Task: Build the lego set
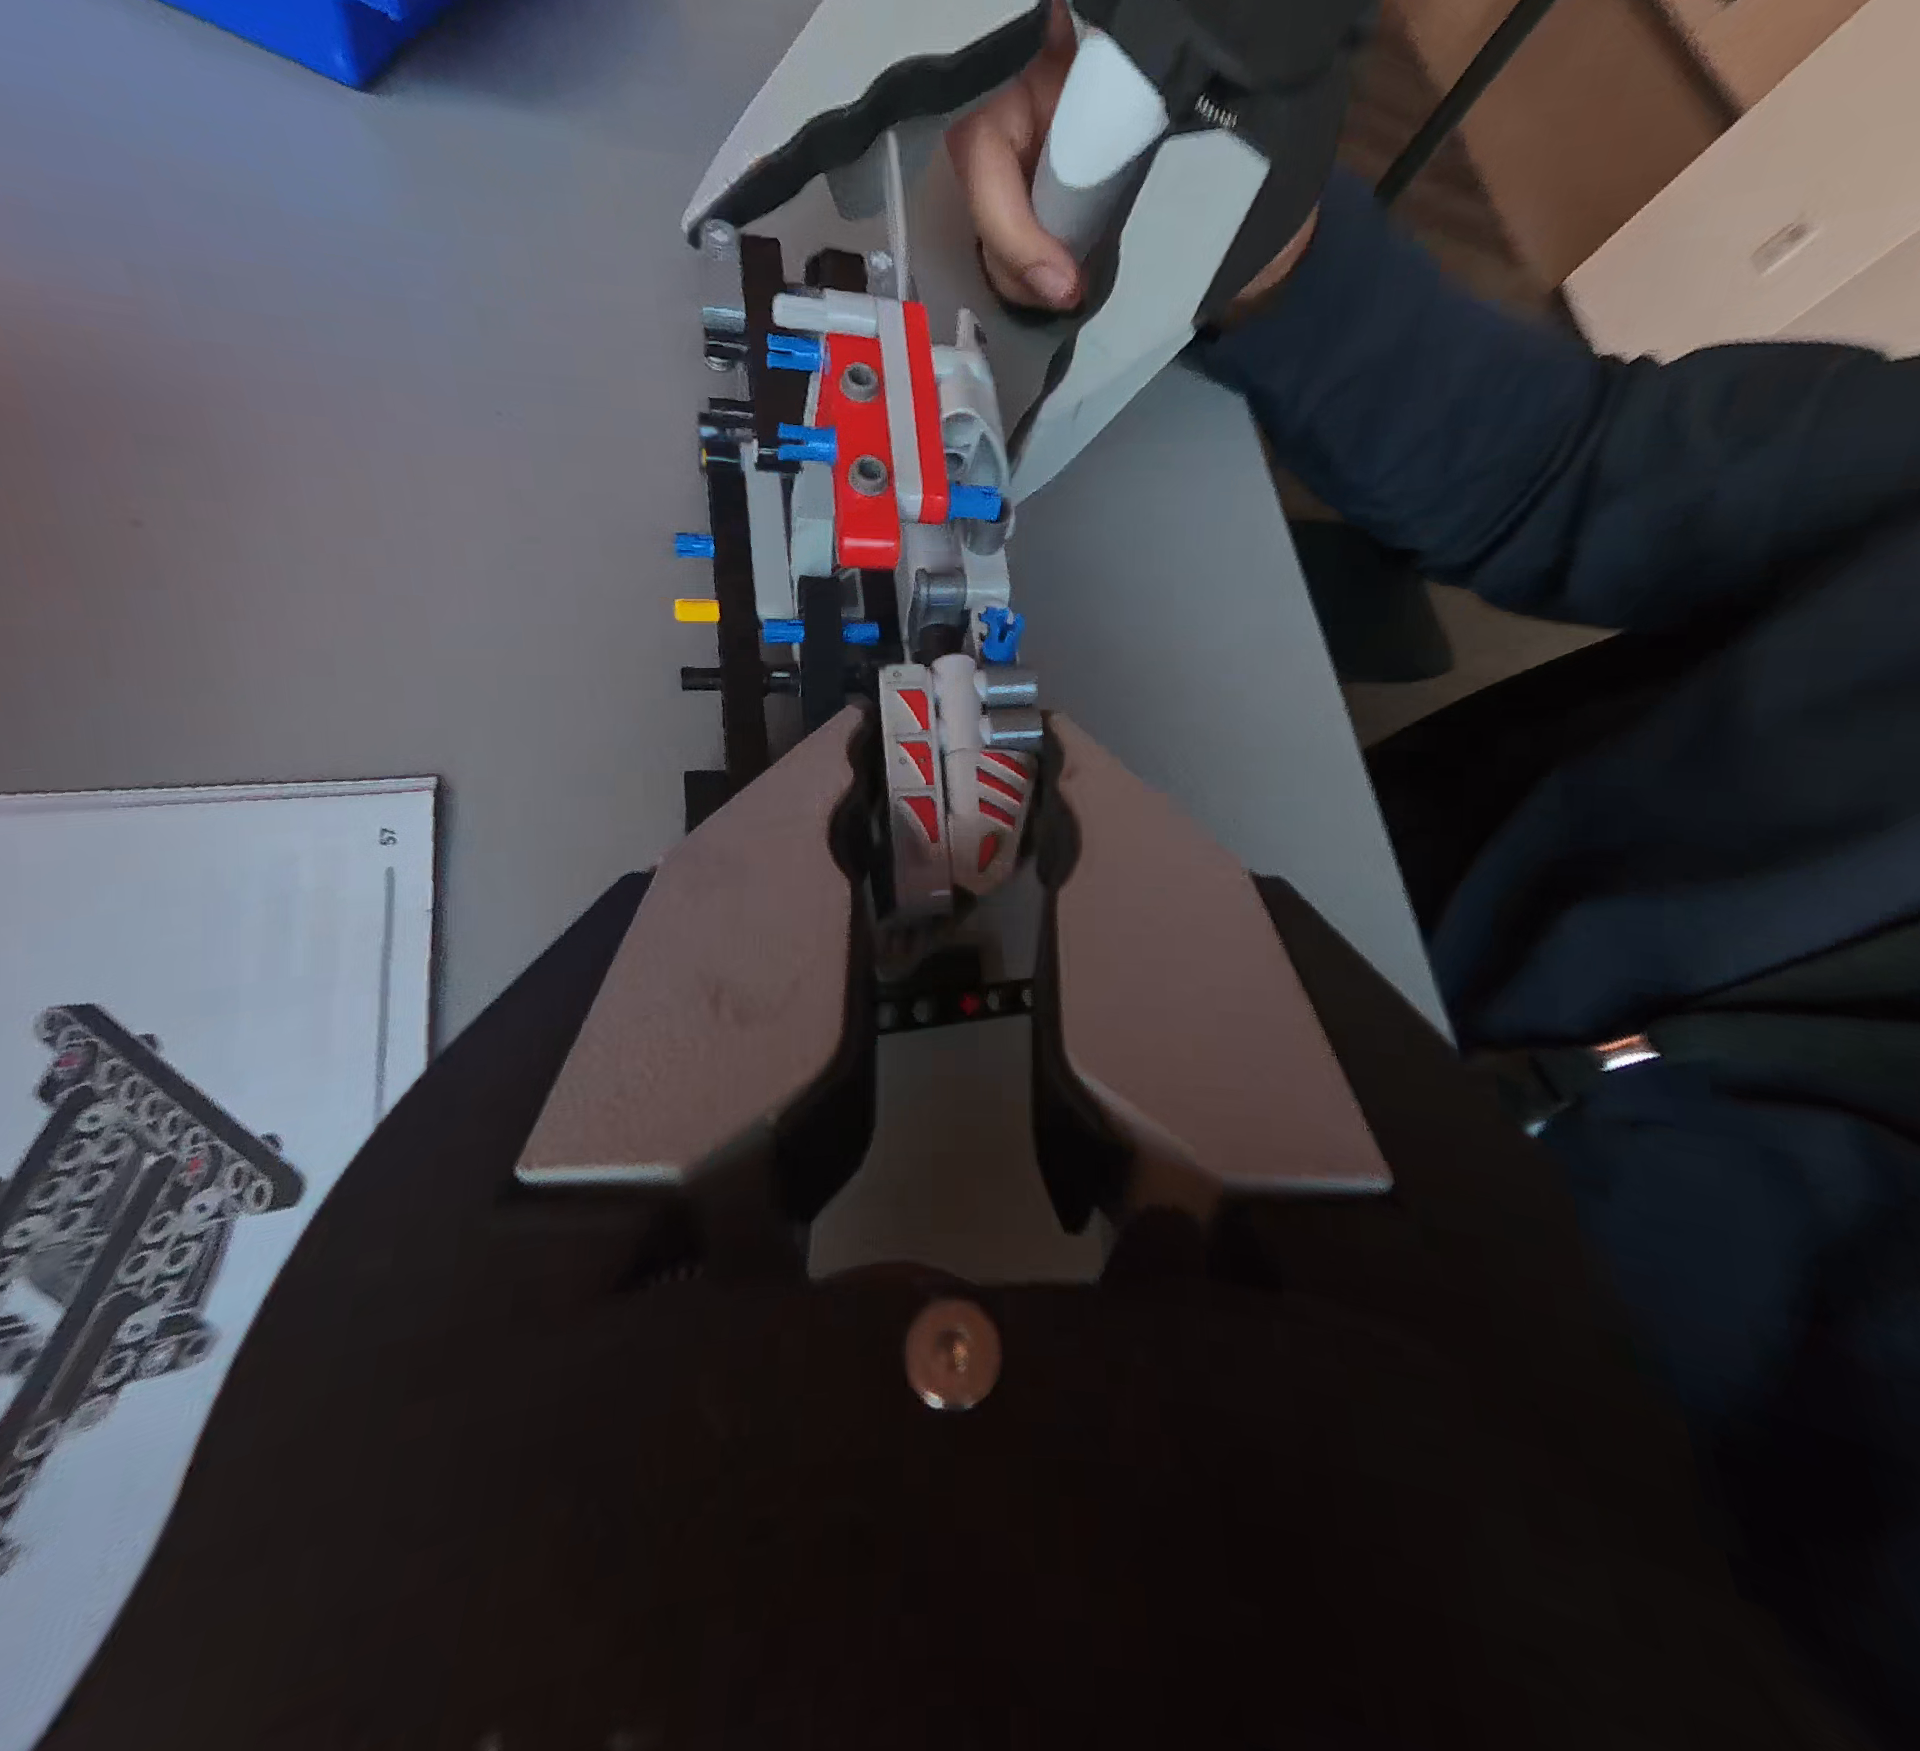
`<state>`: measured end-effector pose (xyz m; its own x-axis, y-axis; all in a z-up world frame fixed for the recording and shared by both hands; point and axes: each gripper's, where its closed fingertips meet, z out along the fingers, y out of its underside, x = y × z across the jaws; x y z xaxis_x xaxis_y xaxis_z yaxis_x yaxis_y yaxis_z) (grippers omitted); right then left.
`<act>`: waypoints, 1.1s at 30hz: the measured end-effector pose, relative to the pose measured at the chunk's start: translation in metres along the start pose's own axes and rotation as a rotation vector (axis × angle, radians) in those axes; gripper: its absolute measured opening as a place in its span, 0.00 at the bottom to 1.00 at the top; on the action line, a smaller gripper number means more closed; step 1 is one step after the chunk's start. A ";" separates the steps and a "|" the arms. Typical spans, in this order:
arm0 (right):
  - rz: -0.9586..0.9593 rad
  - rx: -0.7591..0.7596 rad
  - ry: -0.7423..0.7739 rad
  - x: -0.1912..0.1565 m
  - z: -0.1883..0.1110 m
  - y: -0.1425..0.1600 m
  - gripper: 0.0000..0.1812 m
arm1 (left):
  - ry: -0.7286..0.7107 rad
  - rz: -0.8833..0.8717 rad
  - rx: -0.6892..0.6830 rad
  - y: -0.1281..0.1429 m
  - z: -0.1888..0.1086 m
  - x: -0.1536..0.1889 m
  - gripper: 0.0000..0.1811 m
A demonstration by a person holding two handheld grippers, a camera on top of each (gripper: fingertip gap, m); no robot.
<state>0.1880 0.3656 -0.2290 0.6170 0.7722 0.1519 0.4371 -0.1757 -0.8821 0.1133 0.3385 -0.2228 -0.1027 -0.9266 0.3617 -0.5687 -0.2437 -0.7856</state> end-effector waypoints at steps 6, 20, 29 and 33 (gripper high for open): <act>0.092 0.022 0.115 0.003 -0.023 0.004 0.35 | 0.018 -0.010 0.041 -0.004 -0.002 -0.001 0.14; 0.068 -0.115 -0.217 -0.015 0.003 0.019 0.50 | 0.027 -0.029 0.043 -0.002 0.003 0.002 0.15; 0.128 -0.125 -0.213 -0.009 0.009 0.018 0.22 | -0.112 0.045 0.008 0.004 -0.008 -0.004 0.27; 0.193 -0.143 -0.235 -0.010 0.010 0.017 0.22 | -0.380 0.266 -0.080 0.014 -0.025 -0.010 0.34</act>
<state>0.1829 0.3609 -0.2495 0.5370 0.8330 -0.1336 0.4245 -0.4037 -0.8104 0.0860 0.3519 -0.2254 0.0444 -0.9967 -0.0680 -0.6260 0.0253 -0.7794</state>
